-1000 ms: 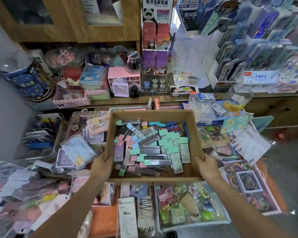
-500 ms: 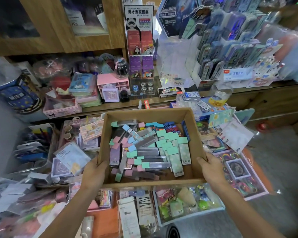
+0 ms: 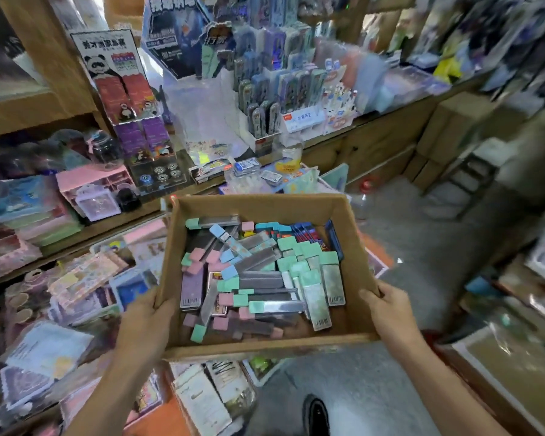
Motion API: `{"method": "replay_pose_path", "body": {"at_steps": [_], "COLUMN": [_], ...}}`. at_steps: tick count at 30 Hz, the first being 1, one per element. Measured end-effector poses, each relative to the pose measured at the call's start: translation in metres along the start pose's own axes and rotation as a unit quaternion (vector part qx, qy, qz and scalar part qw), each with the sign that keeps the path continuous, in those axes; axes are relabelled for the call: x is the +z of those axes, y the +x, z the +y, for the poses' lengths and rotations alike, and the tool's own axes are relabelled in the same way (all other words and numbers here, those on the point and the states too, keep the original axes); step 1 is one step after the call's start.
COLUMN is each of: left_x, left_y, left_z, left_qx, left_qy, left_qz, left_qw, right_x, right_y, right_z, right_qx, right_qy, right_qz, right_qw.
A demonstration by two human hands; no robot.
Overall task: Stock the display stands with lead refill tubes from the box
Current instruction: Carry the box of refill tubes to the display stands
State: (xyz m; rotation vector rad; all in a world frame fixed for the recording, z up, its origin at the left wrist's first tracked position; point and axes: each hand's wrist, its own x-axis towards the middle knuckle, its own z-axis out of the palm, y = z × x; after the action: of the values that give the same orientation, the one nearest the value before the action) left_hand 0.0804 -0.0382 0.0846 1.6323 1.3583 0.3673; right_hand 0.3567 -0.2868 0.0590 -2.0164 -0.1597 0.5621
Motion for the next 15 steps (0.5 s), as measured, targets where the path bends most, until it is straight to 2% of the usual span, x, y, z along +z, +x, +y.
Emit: {"method": "replay_pose_path", "body": {"at_steps": [5,15], "left_x": [0.046,0.196], "left_y": [-0.020,-0.071], "left_z": [0.036,0.113], "left_qx": [0.048,0.053], "left_qy": [0.036,0.030], "left_qz": [-0.034,-0.106], "left_qw": [0.998,0.992], "right_x": [-0.065,-0.226], "right_y": [-0.011,0.019], "right_z": [0.023,0.067], "right_qx": [0.017,0.047], "right_qy": [0.007,0.035], "right_qz": [0.050,0.099], "right_qw": [0.999,0.993]}}
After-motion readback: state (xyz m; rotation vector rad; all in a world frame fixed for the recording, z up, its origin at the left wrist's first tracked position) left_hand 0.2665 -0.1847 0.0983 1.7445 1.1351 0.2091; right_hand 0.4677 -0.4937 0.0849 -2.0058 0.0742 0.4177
